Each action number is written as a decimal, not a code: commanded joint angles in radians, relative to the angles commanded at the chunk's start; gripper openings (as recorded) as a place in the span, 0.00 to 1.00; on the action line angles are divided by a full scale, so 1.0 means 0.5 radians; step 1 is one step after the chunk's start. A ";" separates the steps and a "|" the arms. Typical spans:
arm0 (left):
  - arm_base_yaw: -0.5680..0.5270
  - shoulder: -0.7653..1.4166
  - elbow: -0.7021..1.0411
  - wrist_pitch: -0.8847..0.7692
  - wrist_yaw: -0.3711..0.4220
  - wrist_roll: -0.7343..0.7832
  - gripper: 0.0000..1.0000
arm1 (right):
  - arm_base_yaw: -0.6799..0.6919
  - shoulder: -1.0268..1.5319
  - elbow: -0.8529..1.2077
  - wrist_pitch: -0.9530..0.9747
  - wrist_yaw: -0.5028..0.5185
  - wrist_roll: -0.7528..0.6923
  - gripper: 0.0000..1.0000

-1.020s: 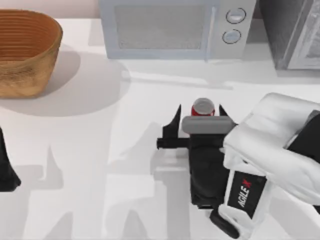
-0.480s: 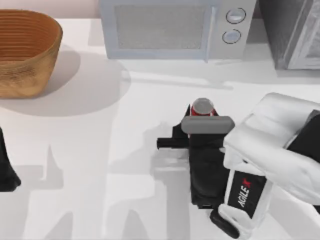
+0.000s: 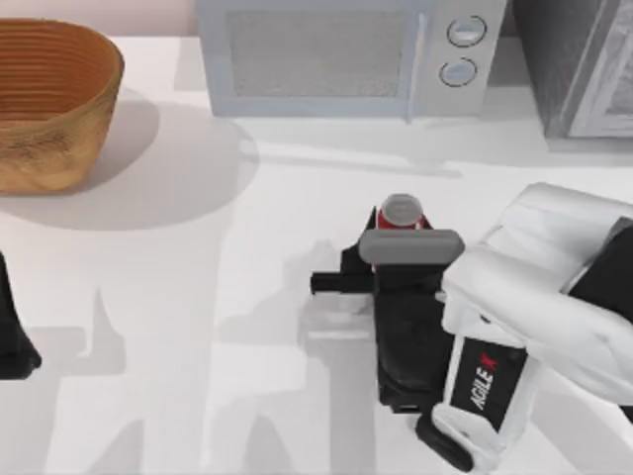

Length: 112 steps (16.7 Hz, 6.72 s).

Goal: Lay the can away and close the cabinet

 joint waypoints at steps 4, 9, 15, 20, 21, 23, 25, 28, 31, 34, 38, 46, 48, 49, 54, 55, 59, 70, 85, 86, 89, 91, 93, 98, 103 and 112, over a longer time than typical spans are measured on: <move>0.000 0.000 0.000 0.000 0.000 0.000 1.00 | 0.004 -0.076 -0.004 -0.067 -0.002 0.008 0.00; 0.000 0.000 0.000 0.000 0.000 0.000 1.00 | 0.000 -0.495 -0.038 -0.472 -0.005 0.018 0.00; 0.000 0.000 0.000 0.000 0.000 0.000 1.00 | 0.005 -1.068 -0.069 -1.011 -0.009 0.018 0.00; 0.000 0.000 0.000 0.000 0.000 0.000 1.00 | 0.008 -1.173 -0.071 -1.114 -0.010 0.017 0.00; 0.000 0.000 0.000 0.000 0.000 0.000 1.00 | 0.008 -1.173 -0.071 -1.114 -0.010 0.017 0.00; 0.000 0.000 0.000 0.000 0.000 0.000 1.00 | 0.004 -1.167 -0.063 -1.108 -0.010 0.021 0.00; 0.000 0.000 0.000 0.000 0.000 0.000 1.00 | -0.020 -1.226 -0.088 -1.139 -0.035 0.020 0.00; 0.000 0.000 0.000 0.000 0.000 0.000 1.00 | -0.117 -1.459 -0.188 -1.266 -0.136 0.017 0.00; 0.000 0.000 0.000 0.000 0.000 0.000 1.00 | -0.279 -1.844 -0.354 -1.481 -0.305 0.013 0.00; 0.000 0.000 0.000 0.000 0.000 0.000 1.00 | -0.489 -2.353 -0.571 -1.764 -0.523 0.008 0.00; 0.000 0.000 0.000 0.000 0.000 0.000 1.00 | -0.813 -3.152 -0.904 -2.196 -0.859 0.000 0.00; 0.000 0.000 0.000 0.000 0.000 0.000 1.00 | -1.423 -4.589 -1.531 -2.992 -1.492 -0.015 0.00; 0.000 0.000 0.000 0.000 0.000 0.000 1.00 | -1.526 -4.804 -1.637 -3.128 -1.599 -0.018 0.00; 0.000 0.000 0.000 0.000 0.000 0.000 1.00 | -1.565 -4.881 -1.677 -3.179 -1.639 -0.019 0.00; 0.000 0.000 0.000 0.000 0.000 0.000 1.00 | -1.616 -4.982 -1.731 -3.247 -1.693 -0.020 0.00; 0.000 0.000 0.000 0.000 0.000 0.000 1.00 | -1.616 -4.982 -1.731 -3.247 -1.693 -0.020 0.00; 0.000 0.000 0.000 0.000 0.000 0.000 1.00 | -1.601 -4.912 -1.664 -3.268 -1.679 -0.016 0.00; 0.000 0.000 0.000 0.000 0.000 0.000 1.00 | -1.426 -3.661 -0.030 -3.671 -1.492 -0.001 0.00; 0.000 0.000 0.000 0.000 0.000 0.000 1.00 | -1.246 -2.324 1.761 -4.088 -1.302 0.015 0.00; 0.000 0.000 0.000 0.000 0.000 0.000 1.00 | -1.246 -2.324 1.761 -4.088 -1.302 0.015 0.00; 0.000 0.000 0.000 0.000 0.000 0.000 1.00 | -1.254 -2.325 1.756 -4.086 -1.304 0.019 0.00; 0.000 0.000 0.000 0.000 0.000 0.000 1.00 | -1.263 -2.260 1.823 -4.113 -1.310 0.020 0.00; 0.000 0.000 0.000 0.000 0.000 0.000 1.00 | -1.280 -2.126 1.975 -4.164 -1.320 0.021 0.00; 0.000 0.000 0.000 0.000 0.000 0.000 1.00 | -1.321 -1.657 2.633 -4.320 -1.359 0.018 0.00; 0.000 0.000 0.000 0.000 0.000 0.000 1.00 | -1.369 -1.156 3.384 -4.473 -1.406 0.012 0.00; 0.000 0.000 0.000 0.000 0.000 0.000 1.00 | -1.422 -0.803 3.802 -4.606 -1.448 0.015 0.00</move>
